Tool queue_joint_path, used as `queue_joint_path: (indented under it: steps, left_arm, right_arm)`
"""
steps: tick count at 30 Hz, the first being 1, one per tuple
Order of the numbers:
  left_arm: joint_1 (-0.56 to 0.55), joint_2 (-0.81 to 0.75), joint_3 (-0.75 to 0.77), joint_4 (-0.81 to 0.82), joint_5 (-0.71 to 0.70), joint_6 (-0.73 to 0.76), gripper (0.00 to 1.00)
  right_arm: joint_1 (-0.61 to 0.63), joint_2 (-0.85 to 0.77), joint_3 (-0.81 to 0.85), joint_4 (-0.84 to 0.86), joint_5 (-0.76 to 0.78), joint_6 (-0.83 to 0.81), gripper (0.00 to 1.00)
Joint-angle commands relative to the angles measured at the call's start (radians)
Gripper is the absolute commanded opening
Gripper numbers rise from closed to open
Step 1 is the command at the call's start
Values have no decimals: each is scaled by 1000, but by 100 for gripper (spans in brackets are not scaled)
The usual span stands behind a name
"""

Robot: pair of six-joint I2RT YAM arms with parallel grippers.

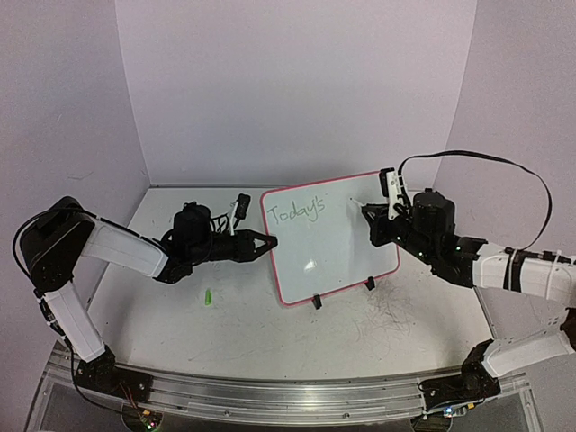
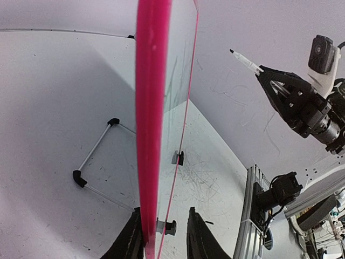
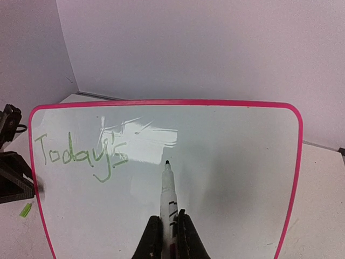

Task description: Write a sentence on the whiteboard

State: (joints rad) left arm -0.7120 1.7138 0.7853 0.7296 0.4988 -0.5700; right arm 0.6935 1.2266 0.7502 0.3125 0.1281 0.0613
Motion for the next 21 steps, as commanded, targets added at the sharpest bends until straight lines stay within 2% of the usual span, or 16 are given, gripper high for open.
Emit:
queue_joint_path:
  steps: [1,16,21]
  left_arm:
    - [-11,-17,43,5,-9,-6,28]
    - [-20,2,69,9,-12,-9,20]
    - [-24,20,74,13,-8,-6,25]
  right_arm:
    - [-34,44,31,54,-113,-32,0]
    - [-54,91,74,34,-130,-94,0]
    - [-54,99,74,35,-89,-92,0]
